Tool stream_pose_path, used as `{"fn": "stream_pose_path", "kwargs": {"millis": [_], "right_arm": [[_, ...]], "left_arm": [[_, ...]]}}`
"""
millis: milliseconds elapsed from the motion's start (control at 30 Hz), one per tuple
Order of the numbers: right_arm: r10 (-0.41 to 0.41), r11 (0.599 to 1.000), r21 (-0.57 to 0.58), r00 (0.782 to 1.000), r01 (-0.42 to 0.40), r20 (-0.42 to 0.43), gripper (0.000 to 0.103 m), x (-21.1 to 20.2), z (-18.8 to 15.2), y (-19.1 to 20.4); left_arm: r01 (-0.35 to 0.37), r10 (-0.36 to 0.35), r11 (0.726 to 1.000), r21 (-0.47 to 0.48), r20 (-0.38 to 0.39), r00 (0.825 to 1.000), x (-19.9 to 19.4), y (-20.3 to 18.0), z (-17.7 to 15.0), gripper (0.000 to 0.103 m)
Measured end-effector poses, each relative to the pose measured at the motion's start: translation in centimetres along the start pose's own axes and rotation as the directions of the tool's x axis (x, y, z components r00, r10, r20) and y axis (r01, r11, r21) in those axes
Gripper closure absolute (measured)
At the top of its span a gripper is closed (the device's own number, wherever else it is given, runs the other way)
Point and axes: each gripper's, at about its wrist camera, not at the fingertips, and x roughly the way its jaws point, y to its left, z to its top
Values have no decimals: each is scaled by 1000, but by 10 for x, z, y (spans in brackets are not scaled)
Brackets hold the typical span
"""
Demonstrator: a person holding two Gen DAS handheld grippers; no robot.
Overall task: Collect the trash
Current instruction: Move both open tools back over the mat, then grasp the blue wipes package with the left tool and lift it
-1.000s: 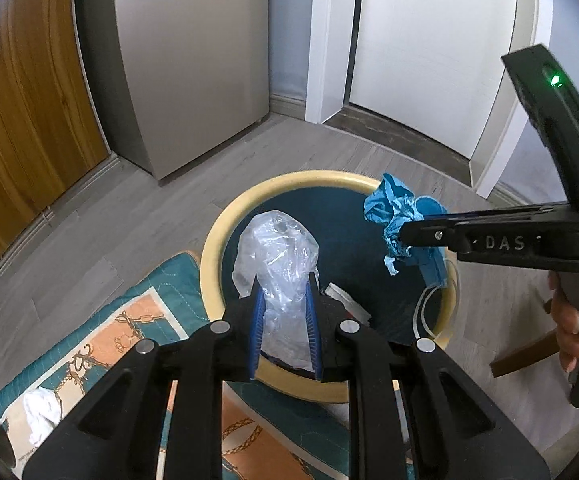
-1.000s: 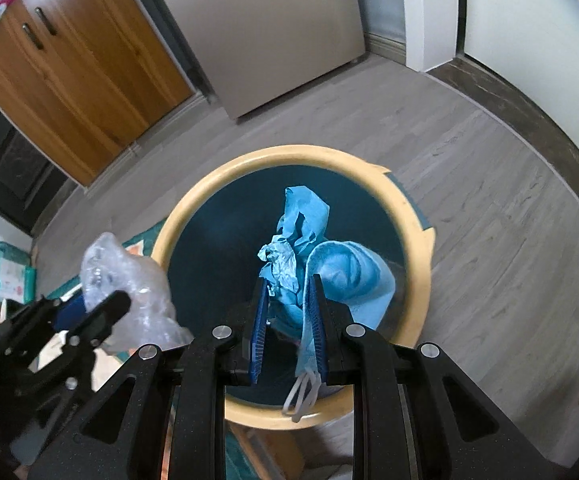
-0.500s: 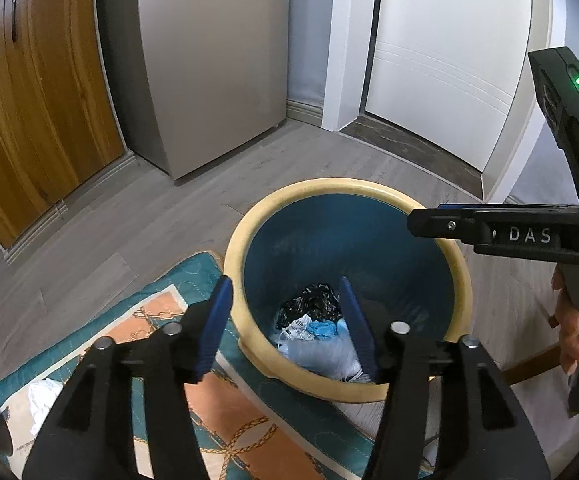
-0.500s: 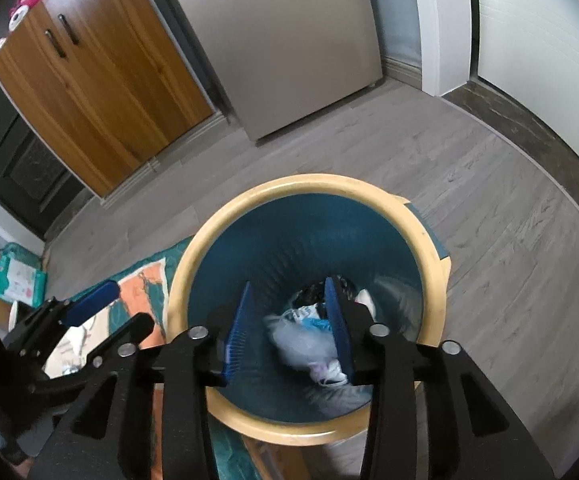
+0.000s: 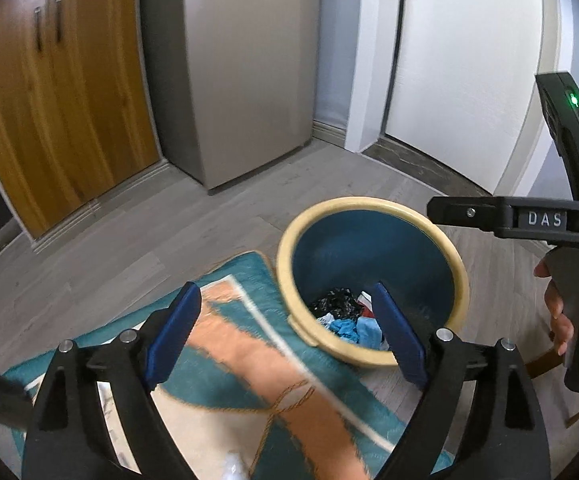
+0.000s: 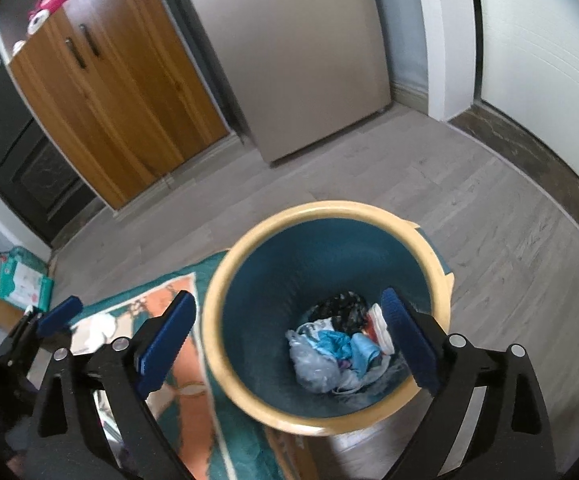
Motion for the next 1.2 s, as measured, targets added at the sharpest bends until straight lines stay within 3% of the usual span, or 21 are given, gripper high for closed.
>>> {"fn": "stream_pose_path", "kwargs": {"millis": [267,500,767,967,1100,1200], "right_arm": [[3,999,-36,999,-1,34,6,-28,-14,34],[21,1000,-6,999,-21,36,6,-38,-32,65],[17,994,-111,999,-21,-42,6,-26,-61,111],[10,987,-154,989,-33,-146,6,-2,-98,141],[23,990,-134,979,-51,-204,6,10,-118,149],[32,990,-123,972,-62,-234,6,16,-130,155]], "left_arm": [[-91,93,995,-36,53,994,-62,37,-10,14],[-170,179,978,-123,64,982,-113,81,-41,13],[-240,247,950,-199,9,969,-143,116,-82,13],[-296,286,938,-180,-77,955,-138,127,-123,13],[-301,283,945,-128,-142,949,-129,123,-151,13],[-261,239,959,-114,-175,955,-124,124,-166,13]]}}
